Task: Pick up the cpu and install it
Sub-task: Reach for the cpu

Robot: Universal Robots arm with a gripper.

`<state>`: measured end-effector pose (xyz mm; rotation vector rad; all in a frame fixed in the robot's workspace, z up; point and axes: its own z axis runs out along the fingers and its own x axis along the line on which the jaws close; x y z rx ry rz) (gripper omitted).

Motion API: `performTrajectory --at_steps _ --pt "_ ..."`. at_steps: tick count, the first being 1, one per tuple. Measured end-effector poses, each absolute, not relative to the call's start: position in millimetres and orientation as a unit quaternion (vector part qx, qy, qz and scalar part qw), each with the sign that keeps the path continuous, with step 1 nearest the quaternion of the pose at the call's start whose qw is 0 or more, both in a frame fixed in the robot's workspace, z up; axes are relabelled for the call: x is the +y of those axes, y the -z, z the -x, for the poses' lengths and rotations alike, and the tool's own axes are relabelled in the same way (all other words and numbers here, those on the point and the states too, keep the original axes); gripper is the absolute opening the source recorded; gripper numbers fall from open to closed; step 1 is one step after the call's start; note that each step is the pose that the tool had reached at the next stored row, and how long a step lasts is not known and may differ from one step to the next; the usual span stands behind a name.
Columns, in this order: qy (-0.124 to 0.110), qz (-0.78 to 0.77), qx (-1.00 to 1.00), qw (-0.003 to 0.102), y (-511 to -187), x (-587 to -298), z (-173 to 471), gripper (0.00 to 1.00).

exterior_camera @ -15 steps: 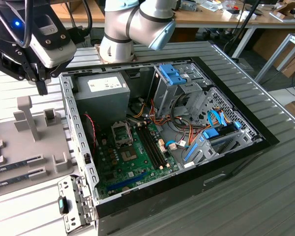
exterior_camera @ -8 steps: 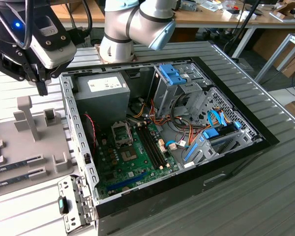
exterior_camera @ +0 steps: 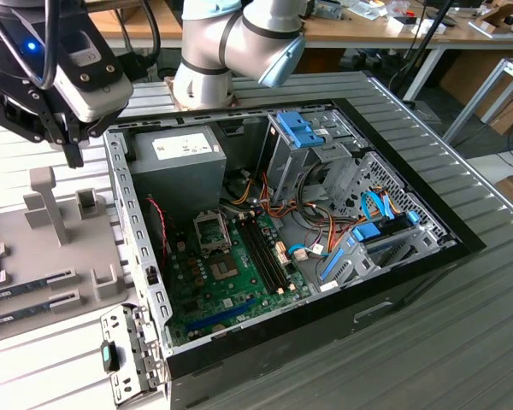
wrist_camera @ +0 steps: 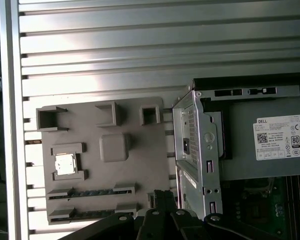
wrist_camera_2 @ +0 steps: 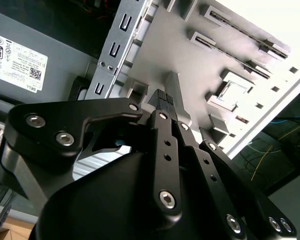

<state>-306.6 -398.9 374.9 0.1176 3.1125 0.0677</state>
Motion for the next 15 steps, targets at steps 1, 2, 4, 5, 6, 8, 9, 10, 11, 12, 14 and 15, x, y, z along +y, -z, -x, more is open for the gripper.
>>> performTrajectory --at_steps 1,2,4,5,6,8,9,10,11,12,14,15 --pt "-0.022 -0.038 0.999 0.013 -374.6 -398.9 306.6 0.11" --pt "-0.022 -0.038 0.999 0.013 -374.4 -398.9 306.6 0.11" --pt "-0.022 -0.038 0.999 0.013 -373.7 -398.9 306.6 0.11" --pt "-0.022 -0.038 0.999 0.013 -373.4 -398.9 306.6 0.11" --pt "-0.022 -0.038 0.999 0.013 -373.1 -398.9 306.6 0.11" --pt "-0.022 -0.038 0.999 0.013 -372.5 -398.9 306.6 0.11" --pt "-0.022 -0.038 0.999 0.013 -372.3 -398.9 306.6 0.11" --pt "-0.022 -0.038 0.999 0.013 -372.0 -399.0 306.6 0.11" --pt "-0.022 -0.038 0.999 0.013 -371.8 -398.9 306.6 0.11" --pt "-0.022 -0.038 0.999 0.013 -371.6 -398.9 306.6 0.11" --pt "-0.022 -0.038 0.999 0.013 -371.0 -398.9 306.6 0.11" --pt "-0.022 -0.038 0.999 0.013 -370.8 -398.9 306.6 0.11"
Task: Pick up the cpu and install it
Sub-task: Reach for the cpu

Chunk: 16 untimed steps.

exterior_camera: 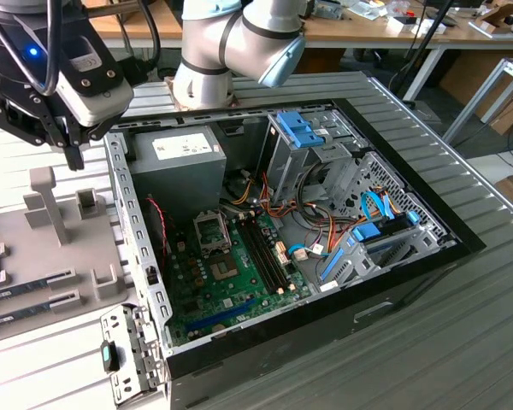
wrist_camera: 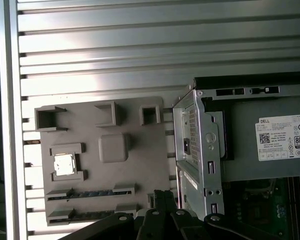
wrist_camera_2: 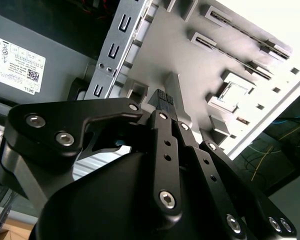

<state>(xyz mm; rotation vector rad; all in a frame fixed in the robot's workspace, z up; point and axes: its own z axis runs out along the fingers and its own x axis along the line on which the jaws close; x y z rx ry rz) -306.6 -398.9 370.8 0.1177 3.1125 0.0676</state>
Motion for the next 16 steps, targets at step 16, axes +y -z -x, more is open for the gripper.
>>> performTrajectory --at_steps 16 --pt "-0.022 -0.038 0.999 0.013 -366.1 -398.9 306.8 0.11"
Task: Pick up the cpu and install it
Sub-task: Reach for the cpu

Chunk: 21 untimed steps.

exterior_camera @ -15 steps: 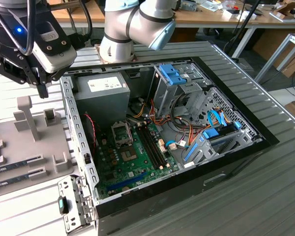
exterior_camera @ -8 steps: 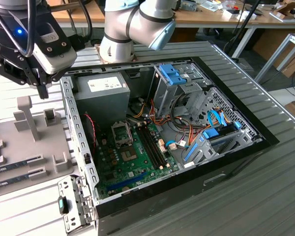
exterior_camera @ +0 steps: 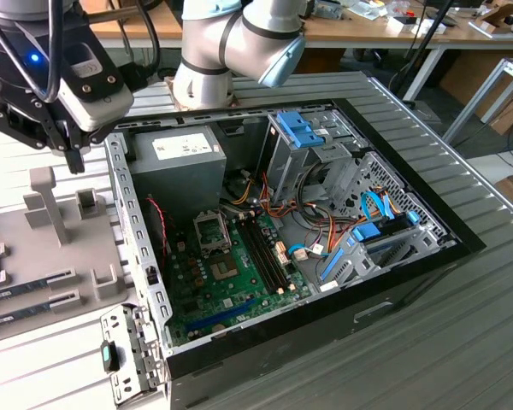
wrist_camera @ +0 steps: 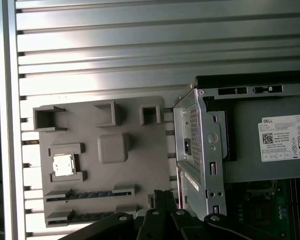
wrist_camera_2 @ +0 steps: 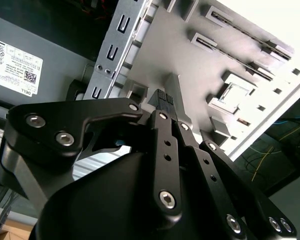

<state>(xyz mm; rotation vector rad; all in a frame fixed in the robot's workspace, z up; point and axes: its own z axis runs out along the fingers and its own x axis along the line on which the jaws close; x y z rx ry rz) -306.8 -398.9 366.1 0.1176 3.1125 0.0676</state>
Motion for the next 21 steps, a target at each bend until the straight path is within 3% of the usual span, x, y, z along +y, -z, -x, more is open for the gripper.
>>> performTrajectory --at_steps 21 --pt "-0.022 -0.038 0.999 0.013 -359.9 -398.9 309.6 0.11"
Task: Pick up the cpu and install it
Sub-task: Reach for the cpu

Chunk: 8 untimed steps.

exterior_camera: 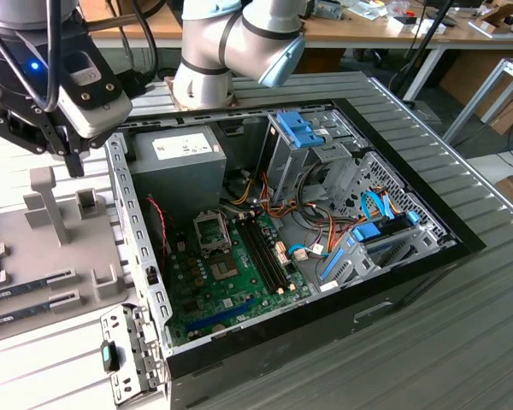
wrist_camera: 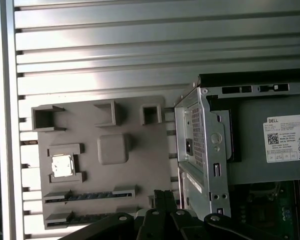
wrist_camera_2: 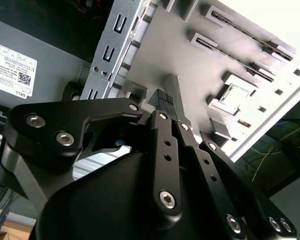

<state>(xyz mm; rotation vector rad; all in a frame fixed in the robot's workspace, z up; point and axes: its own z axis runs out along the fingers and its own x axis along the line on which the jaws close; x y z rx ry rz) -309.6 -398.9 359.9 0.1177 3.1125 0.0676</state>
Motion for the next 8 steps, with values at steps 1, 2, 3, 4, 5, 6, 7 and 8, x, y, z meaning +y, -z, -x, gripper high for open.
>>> performTrajectory --at_steps 1,2,3,4,5,6,7,8 --pt "-0.022 -0.038 0.999 0.013 -359.7 -398.9 310.7 0.11" --pt "-0.022 -0.038 0.999 0.013 -359.5 -398.9 312.5 0.11" --pt "-0.022 -0.038 0.999 0.013 -359.3 -398.9 313.8 0.11" --pt "-0.022 -0.038 0.999 0.013 -359.0 -398.9 315.5 0.11" --pt "-0.022 -0.038 0.999 0.013 -358.8 -398.9 316.9 0.11" --pt "-0.022 -0.038 0.999 0.013 -358.6 -398.9 317.6 0.11" --pt "-0.022 -0.038 0.999 0.013 -358.4 -398.9 319.1 0.11" --pt "-0.022 -0.038 0.999 0.013 -358.1 -399.0 320.1 0.11"
